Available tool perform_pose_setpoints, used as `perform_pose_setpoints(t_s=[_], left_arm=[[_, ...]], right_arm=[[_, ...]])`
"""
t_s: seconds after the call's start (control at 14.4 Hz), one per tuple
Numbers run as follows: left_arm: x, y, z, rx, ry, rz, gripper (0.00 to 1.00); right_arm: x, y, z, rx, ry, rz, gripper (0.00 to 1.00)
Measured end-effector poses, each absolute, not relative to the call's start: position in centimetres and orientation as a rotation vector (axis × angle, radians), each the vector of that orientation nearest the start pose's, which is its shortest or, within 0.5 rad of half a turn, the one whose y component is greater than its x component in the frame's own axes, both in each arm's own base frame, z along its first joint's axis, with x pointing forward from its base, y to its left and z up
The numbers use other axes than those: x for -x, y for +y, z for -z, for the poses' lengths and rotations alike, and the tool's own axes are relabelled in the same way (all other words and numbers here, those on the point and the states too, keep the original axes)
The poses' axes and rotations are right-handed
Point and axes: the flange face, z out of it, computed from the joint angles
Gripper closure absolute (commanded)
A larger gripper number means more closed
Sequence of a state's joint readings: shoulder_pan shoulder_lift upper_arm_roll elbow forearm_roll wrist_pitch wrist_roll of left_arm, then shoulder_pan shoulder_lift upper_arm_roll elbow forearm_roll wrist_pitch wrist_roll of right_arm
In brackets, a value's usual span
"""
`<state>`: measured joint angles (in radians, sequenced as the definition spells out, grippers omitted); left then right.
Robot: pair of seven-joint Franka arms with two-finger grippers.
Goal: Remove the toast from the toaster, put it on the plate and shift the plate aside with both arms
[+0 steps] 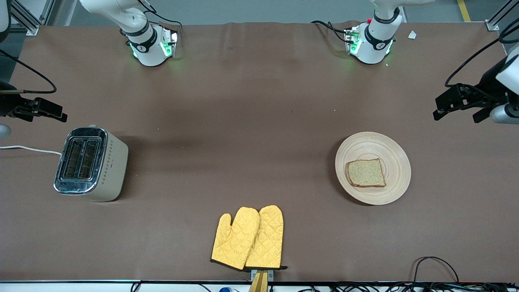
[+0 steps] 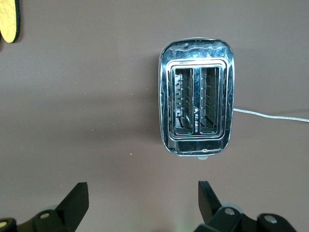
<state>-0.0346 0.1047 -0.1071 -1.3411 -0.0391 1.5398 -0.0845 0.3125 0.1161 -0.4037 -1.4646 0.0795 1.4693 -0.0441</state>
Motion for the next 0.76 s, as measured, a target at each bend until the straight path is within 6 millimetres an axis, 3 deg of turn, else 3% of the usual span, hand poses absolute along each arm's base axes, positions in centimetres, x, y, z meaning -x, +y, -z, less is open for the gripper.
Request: perform_pose_setpoints(t_s=[0.35,0.76], left_arm=[[-54.3,-8.3,-65.5,3.176,0.171,0.183,0.0],[-54.4,-7.5,-65.5,3.15,0.259,0.21,0.0]], right_arm=[[-57.6,-3.0,-60.5,3.096,0.067,-0.155,0.0],[-57.6,-3.0,-60.5,3.096,0.067,-0.155,0.0]])
